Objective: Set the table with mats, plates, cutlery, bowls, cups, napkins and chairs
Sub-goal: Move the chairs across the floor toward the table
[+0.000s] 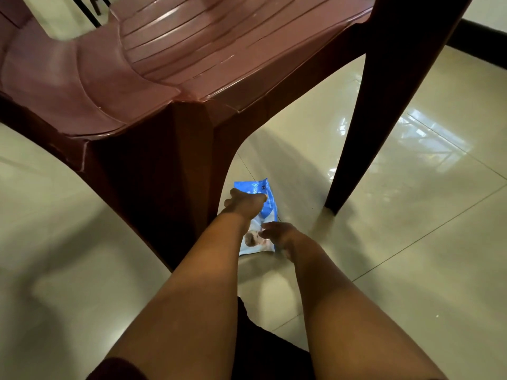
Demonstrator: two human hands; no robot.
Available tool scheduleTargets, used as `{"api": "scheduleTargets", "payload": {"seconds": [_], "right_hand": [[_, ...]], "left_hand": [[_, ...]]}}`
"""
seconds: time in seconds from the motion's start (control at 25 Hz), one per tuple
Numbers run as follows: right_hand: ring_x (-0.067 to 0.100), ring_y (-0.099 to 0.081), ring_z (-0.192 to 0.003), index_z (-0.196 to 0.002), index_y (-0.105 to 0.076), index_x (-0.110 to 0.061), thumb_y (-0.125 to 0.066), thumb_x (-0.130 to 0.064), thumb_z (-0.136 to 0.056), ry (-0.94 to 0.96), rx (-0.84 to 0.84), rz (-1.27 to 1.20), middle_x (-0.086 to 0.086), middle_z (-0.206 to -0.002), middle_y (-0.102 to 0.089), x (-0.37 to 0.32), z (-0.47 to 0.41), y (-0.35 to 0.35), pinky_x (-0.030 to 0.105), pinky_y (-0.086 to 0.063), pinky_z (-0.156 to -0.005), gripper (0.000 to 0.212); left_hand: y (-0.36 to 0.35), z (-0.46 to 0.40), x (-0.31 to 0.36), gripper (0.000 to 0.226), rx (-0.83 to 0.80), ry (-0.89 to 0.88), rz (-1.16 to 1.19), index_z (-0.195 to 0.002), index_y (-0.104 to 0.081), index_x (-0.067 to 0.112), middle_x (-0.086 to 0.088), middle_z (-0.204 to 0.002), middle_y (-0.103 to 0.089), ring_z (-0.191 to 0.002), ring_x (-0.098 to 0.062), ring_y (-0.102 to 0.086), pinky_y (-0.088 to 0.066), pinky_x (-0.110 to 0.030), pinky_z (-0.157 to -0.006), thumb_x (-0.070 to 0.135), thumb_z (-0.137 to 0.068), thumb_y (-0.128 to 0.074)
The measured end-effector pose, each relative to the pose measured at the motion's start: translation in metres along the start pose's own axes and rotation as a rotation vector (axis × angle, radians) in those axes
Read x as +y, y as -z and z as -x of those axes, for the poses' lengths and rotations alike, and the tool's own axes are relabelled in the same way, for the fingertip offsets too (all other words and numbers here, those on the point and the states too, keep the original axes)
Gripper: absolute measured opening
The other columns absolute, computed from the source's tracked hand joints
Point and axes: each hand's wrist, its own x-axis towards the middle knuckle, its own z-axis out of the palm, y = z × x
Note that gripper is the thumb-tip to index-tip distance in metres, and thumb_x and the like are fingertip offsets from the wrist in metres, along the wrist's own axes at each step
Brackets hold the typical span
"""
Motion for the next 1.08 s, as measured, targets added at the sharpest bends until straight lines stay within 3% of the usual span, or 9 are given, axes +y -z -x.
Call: {"api": "scheduleTargets", "payload": {"seconds": [0.2,0.32,0.44,0.56,0.64,0.72,0.84,0.96,1.08], "right_hand": [[0.025,-0.056,-0.100,-0.121,-0.059,0.001,-0.059,-0.015,-0.092,-0.073,0.077,0.100,0.014,-0.117,-0.060,-0.013,-0.002,-0.002,0.033,-0.045,-0.095,0.033],[0.022,-0.057,-0.086,-0.113,-0.062,0.000,-0.059,-0.014,-0.091,-0.087,0.103,0.041,0.013,-0.098,-0.061,-0.016,0.003,0.004,0.031,-0.043,-0.080,0.026],[0.020,-0.060,-0.078,-0.104,-0.066,-0.001,-0.057,-0.009,-0.088,-0.117,0.159,-0.189,0.013,-0.104,-0.070,-0.017,0.008,0.013,0.025,-0.039,-0.061,0.020],[0.019,-0.064,-0.069,-0.100,-0.066,-0.003,-0.055,-0.004,-0.087,-0.073,0.158,-0.571,0.011,-0.089,-0.070,-0.021,0.013,0.029,0.025,-0.043,-0.061,0.018],[0.018,-0.067,-0.068,-0.102,-0.068,-0.003,-0.059,-0.003,-0.085,0.006,0.105,-0.756,0.010,-0.084,-0.071,-0.023,0.017,0.043,0.026,-0.052,-0.062,0.020],[0.018,-0.071,-0.071,-0.098,-0.069,-0.003,-0.058,-0.003,-0.086,0.079,0.037,-0.837,0.012,-0.087,-0.073,-0.026,0.025,0.058,0.029,-0.057,-0.071,0.016],[0.016,-0.068,-0.072,-0.100,-0.069,-0.009,-0.052,-0.006,-0.089,0.099,0.092,-0.728,0.009,-0.091,-0.071,-0.020,0.037,0.075,0.031,-0.053,-0.081,0.021],[0.014,-0.057,-0.070,-0.117,-0.062,-0.019,-0.057,0.004,-0.081,0.117,0.350,-0.440,0.009,-0.104,-0.061,-0.004,0.035,0.085,0.020,-0.045,-0.056,0.043],[0.028,-0.065,-0.091,-0.117,-0.062,-0.022,-0.066,-0.007,-0.052,0.080,0.351,-0.568,0.013,-0.126,-0.058,0.006,0.023,0.105,0.030,-0.055,-0.069,0.067]], "left_hand": [[-0.001,-0.002,0.000,0.081,-0.024,-0.055,-0.135,-0.147,-0.022,0.010,-0.015,-0.141,-0.040,-0.122,-0.029,-0.047,-0.043,-0.042,-0.103,0.033,-0.085,-0.070],[0.002,0.001,0.001,0.082,-0.029,-0.099,-0.249,-0.148,-0.021,0.014,-0.015,-0.142,-0.039,-0.121,-0.030,-0.048,-0.044,-0.041,-0.102,0.020,-0.083,-0.070],[0.005,0.009,0.002,0.093,-0.216,-0.177,-0.439,-0.151,-0.021,0.025,-0.014,-0.148,-0.030,-0.122,-0.033,-0.046,-0.046,-0.043,-0.101,0.004,-0.076,-0.071],[0.001,0.018,0.003,0.107,-0.323,-0.315,-0.742,-0.151,-0.020,0.033,-0.010,-0.152,-0.022,-0.131,-0.031,-0.037,-0.042,-0.044,-0.105,0.021,-0.067,-0.085],[-0.003,0.022,0.004,0.103,-0.237,-0.463,-0.955,-0.148,-0.024,0.034,-0.007,-0.152,-0.021,-0.138,-0.029,-0.026,-0.035,-0.045,-0.108,0.027,-0.066,-0.086],[-0.011,0.025,0.008,0.070,0.032,-0.669,-1.039,-0.139,-0.040,0.029,-0.006,-0.144,-0.039,-0.132,-0.027,-0.037,-0.036,-0.044,-0.104,0.015,-0.080,-0.074],[-0.020,0.029,0.018,0.024,0.295,-0.788,-0.816,-0.110,-0.062,0.019,-0.006,-0.103,-0.066,-0.096,-0.028,-0.060,-0.042,-0.035,-0.085,0.008,-0.090,-0.052],[-0.017,0.034,0.027,0.003,0.139,-0.799,-0.445,-0.079,-0.059,0.012,0.000,-0.069,-0.056,-0.066,-0.016,-0.055,-0.038,-0.025,-0.057,0.012,-0.082,-0.058],[-0.021,0.041,0.034,0.003,-0.034,-0.730,-0.022,-0.075,-0.062,0.012,0.008,-0.060,-0.056,-0.057,-0.007,-0.051,-0.041,-0.019,-0.053,0.012,-0.075,-0.059]]}}
